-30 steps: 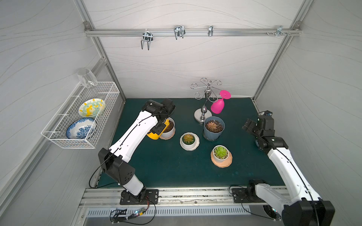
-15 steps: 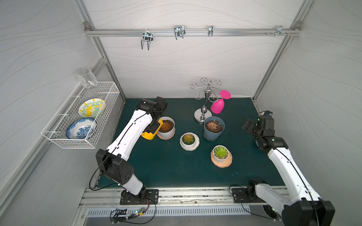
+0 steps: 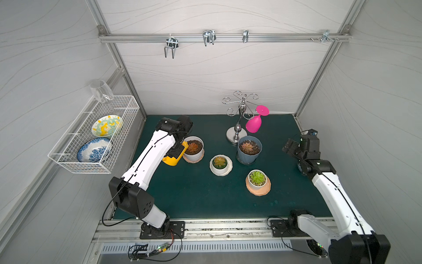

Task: Water the succulent around the soil edge
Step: Water the soil of the potted plant with water.

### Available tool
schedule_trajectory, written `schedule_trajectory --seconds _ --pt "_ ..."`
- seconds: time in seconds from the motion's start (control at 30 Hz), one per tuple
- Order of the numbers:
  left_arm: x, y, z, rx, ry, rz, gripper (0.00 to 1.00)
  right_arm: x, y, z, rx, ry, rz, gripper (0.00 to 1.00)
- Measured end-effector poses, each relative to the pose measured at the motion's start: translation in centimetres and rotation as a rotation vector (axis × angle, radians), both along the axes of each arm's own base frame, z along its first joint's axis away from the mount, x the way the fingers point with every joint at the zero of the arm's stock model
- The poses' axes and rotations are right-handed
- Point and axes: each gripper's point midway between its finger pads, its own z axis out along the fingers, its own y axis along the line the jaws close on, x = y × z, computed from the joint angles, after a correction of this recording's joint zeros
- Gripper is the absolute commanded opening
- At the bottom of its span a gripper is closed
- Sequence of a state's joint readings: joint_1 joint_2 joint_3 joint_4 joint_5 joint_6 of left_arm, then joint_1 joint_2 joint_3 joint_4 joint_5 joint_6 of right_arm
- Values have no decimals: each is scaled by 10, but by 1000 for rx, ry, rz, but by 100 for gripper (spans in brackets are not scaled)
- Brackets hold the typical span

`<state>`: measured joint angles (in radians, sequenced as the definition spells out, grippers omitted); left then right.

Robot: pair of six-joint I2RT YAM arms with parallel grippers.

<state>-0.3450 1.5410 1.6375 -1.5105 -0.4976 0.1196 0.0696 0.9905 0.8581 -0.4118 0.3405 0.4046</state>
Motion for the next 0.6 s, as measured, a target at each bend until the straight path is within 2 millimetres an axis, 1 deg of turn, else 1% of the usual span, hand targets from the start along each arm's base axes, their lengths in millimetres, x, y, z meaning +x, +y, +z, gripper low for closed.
schedule_trajectory --seconds 0.17,0.4,0.6 --pt "-7 3 3 -4 -12 0 0 0 0 0 0 0 0 99" --pt "-17 6 -3 4 11 0 0 0 0 0 0 -1 0 99" --pt "-27 9 2 -6 -12 0 0 0 0 0 0 -1 0 99"
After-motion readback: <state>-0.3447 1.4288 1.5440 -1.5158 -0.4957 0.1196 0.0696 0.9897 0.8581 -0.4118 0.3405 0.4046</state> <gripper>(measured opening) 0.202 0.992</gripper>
